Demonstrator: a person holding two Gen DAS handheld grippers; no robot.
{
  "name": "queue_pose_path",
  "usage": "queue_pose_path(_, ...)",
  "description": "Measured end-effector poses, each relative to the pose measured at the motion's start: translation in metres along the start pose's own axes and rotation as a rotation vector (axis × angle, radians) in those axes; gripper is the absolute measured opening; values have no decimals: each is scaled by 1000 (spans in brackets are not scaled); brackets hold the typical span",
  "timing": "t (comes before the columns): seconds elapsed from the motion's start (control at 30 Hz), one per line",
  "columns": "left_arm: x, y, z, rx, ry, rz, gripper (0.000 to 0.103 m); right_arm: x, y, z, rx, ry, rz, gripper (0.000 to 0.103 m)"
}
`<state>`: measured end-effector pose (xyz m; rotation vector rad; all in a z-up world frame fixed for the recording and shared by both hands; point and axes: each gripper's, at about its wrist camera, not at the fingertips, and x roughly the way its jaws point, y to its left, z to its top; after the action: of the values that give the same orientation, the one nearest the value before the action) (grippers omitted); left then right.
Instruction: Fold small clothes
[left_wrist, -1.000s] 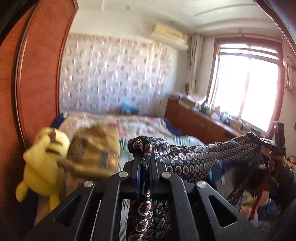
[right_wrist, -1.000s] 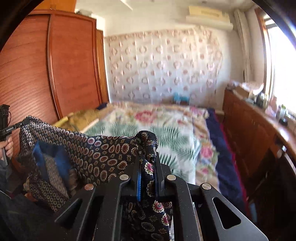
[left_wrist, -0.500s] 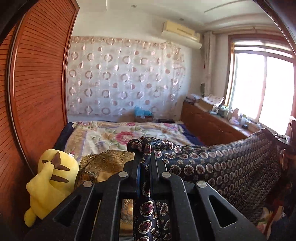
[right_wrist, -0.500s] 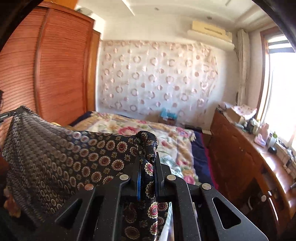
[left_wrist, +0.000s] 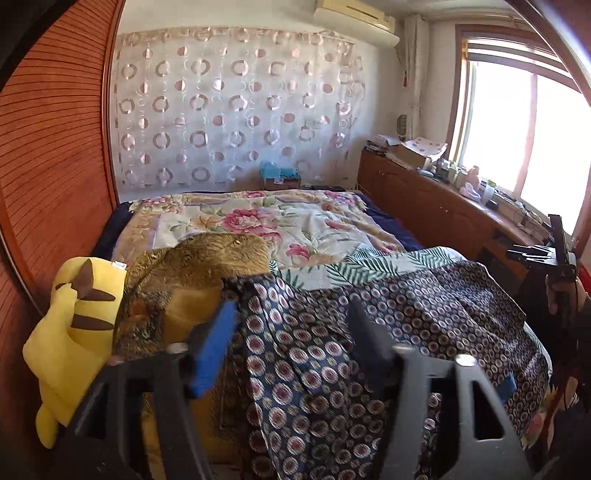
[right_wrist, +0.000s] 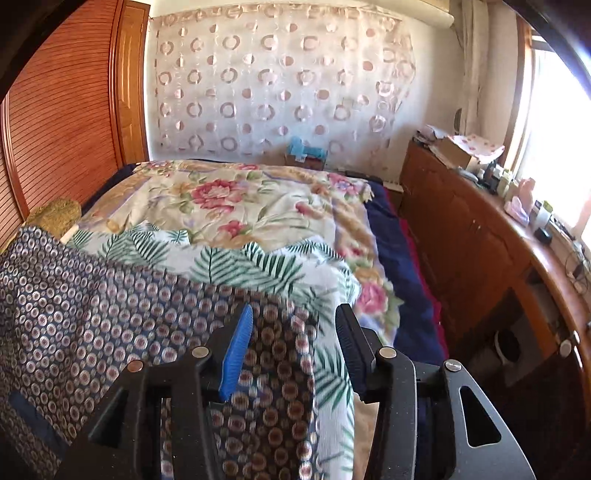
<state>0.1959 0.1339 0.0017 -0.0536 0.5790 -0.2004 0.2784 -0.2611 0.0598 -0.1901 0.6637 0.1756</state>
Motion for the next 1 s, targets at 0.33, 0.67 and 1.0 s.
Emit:
queue_pose_path(0.33,-9,-16,-44,-23,55,12,80,-39,-51,-56,76,28,70,62)
queue_pose_path(0.67,-8,6,-94,-108,129,57,80,-33,-93,-74,191,95,46,62)
queue_pose_path(1.0,-18,13,-104,-122,123,83,80,-20,-73,-72,94,148,39,32)
